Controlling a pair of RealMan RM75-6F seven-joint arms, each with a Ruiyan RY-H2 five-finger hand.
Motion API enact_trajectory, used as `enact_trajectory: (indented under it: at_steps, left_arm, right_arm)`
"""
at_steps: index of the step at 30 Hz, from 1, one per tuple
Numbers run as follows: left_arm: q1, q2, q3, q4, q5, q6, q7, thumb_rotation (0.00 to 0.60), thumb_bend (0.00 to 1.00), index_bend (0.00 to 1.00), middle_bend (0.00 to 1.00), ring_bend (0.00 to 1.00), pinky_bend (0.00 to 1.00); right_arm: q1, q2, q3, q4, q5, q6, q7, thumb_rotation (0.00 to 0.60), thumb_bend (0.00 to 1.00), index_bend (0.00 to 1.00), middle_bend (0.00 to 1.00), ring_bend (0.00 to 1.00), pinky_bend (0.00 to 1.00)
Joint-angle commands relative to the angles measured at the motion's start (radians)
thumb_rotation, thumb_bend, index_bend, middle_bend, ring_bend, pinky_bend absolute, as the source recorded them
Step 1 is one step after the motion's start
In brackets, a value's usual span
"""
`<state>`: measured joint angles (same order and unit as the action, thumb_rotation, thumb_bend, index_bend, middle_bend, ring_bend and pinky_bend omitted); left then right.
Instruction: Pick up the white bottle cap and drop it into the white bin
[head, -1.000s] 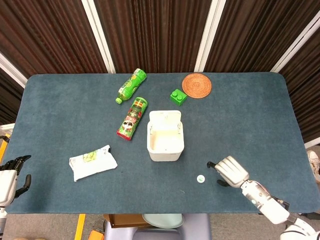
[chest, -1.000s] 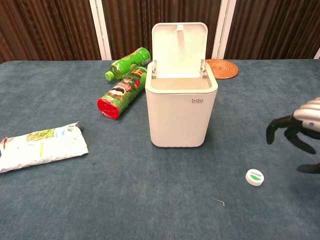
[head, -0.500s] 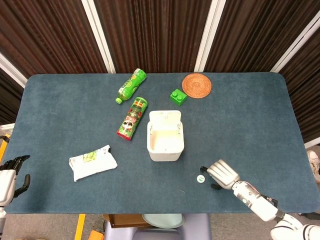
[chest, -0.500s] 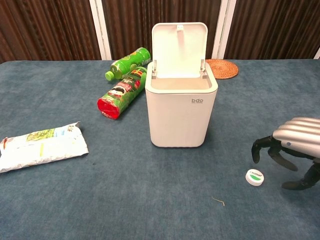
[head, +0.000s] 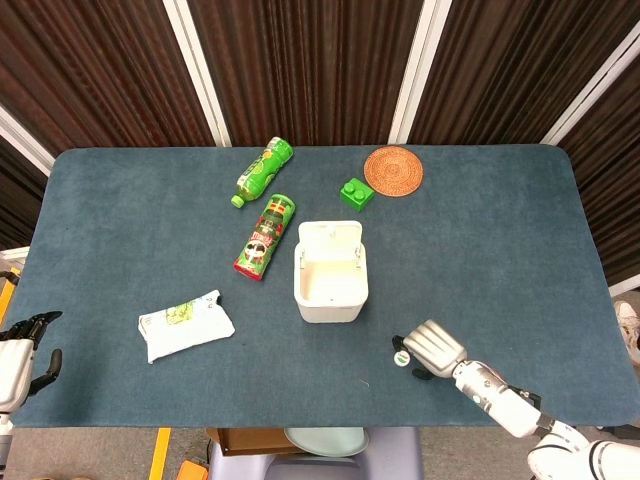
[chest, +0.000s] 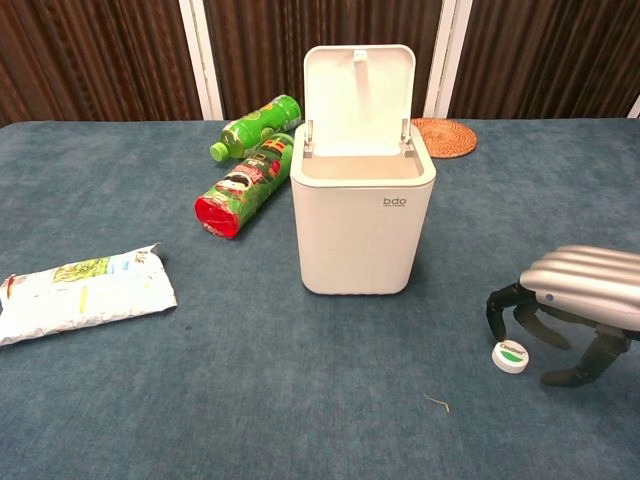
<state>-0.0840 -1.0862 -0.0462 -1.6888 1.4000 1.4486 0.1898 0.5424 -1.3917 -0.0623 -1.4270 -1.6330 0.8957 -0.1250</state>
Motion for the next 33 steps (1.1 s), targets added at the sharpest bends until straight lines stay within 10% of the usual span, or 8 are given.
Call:
enact_trajectory:
  at_steps: [1, 33]
  left_arm:
    - [0.000, 0.001, -0.001, 0.000, -0.002, 0.000, -0.002, 0.600, 0.50, 0.22, 0.26, 0.28, 0.40]
    - [-0.004, 0.000, 0.003, -0.001, -0.002, -0.009, 0.004, 0.600, 0.50, 0.23, 0.26, 0.28, 0.40]
  right_arm:
    - [0.003, -0.004, -0.002, 0.004, 0.007, -0.002, -0.004, 0.600, 0.31, 0.56, 0.84, 0.98, 1.00]
    - [0.013, -0.042, -0.029, 0.059, 0.009, 0.032, 0.064, 0.600, 0.31, 0.62, 0.87, 1.00, 1.00]
